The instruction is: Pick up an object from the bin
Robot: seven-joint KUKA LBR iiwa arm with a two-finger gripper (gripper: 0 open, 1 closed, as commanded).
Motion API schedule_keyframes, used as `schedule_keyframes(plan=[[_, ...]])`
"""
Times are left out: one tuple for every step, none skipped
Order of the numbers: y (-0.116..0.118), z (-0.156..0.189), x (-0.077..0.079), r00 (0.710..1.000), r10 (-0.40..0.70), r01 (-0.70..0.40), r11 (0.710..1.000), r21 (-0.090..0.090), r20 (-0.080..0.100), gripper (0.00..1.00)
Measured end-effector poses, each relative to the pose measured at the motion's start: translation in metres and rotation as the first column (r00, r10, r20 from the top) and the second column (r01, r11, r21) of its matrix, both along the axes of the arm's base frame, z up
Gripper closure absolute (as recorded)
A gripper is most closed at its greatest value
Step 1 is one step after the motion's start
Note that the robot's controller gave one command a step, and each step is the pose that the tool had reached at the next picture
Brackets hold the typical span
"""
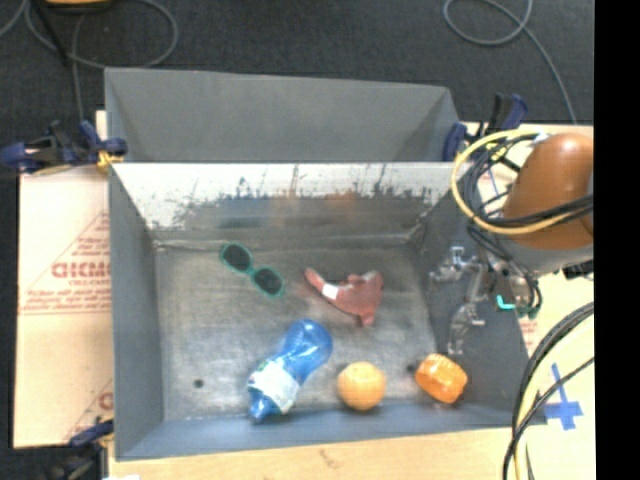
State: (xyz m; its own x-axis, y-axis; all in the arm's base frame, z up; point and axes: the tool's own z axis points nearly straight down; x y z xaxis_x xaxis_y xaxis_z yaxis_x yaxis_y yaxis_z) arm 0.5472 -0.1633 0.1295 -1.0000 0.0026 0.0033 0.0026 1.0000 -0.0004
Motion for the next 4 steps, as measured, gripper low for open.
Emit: schedule_keyframes(plan=[[0.0, 0.004, 0.002, 1.0, 0.004, -0.004, 1.0, -0.002, 0.007, 0.0], [0.006, 0.005, -0.004, 0.977, 0.212, -0.212, 0.977, -0.001, 0.005, 0.0], [0.018, 0.016, -0.002, 0.839, 0.544, -0.544, 0.839, -0.003, 0.006, 0.0], [0.016, -0.009, -0.028, 0.631, 0.776, -0.776, 0.631, -0.005, 0.007, 0.0]])
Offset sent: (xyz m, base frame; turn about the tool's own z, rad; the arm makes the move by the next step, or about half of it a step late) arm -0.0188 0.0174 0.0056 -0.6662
